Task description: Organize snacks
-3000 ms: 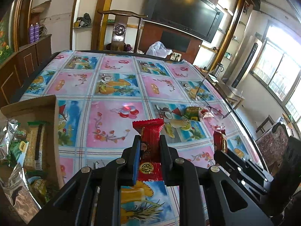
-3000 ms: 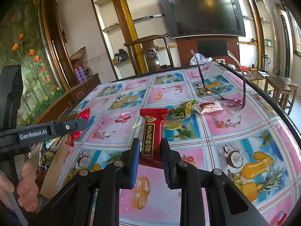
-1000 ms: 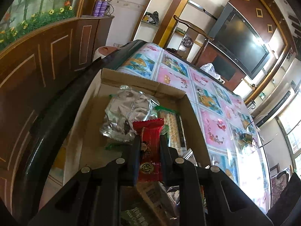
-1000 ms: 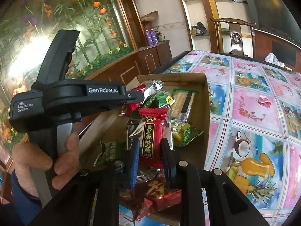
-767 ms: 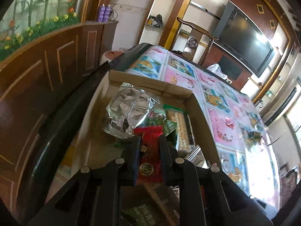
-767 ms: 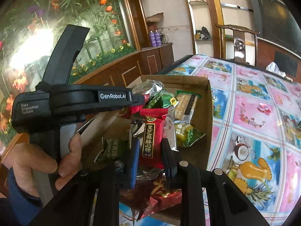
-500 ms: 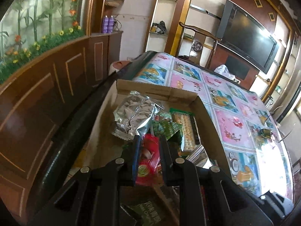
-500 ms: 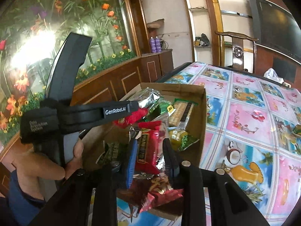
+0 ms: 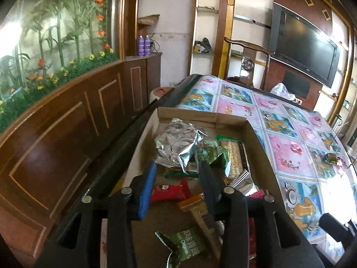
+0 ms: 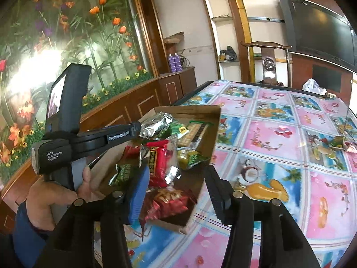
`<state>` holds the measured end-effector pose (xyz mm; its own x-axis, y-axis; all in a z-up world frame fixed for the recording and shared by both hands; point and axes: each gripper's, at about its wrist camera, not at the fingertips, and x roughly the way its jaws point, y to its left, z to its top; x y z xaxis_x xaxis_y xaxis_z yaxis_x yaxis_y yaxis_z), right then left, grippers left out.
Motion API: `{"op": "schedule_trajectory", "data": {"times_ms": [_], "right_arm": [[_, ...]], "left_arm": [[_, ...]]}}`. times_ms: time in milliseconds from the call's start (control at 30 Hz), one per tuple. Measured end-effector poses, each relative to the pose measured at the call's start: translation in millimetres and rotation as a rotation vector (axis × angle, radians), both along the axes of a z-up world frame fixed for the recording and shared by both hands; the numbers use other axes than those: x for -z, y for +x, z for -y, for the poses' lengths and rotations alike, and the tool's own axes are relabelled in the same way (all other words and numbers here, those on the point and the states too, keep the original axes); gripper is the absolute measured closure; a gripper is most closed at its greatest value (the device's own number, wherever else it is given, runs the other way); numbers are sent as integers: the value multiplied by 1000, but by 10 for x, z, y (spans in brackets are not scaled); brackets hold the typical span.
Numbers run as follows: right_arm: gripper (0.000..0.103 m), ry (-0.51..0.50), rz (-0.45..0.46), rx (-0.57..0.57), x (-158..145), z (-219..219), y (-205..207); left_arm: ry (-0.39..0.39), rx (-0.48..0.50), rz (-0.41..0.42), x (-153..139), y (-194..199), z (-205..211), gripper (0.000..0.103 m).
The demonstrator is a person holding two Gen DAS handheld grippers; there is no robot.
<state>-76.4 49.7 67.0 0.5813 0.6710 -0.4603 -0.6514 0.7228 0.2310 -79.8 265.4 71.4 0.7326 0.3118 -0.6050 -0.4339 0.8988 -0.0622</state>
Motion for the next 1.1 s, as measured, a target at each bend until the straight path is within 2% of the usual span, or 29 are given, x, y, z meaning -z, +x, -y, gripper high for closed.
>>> {"op": "schedule_trajectory", "data": {"times_ms": [300, 433, 533, 633, 800, 1100], "right_arm": [[28, 4, 4, 61, 55, 308, -32], [27, 17, -12, 77, 92, 427, -26], [22, 19, -2, 101, 83, 501, -31], [20, 24, -3, 117, 83, 567, -28], [17, 27, 3, 136, 78, 632, -41], [13, 18, 28, 158, 57, 691, -76]], "left_arm": [[95, -26, 36, -79, -127, 210, 52], [131, -25, 61, -139, -185, 325, 48], [162, -25, 82, -193, -224, 407, 40], [188, -31, 106, -242, -265, 477, 36], [226, -53, 136, -315, -320, 558, 25], [304, -67, 173, -420, -381, 727, 13]]}}
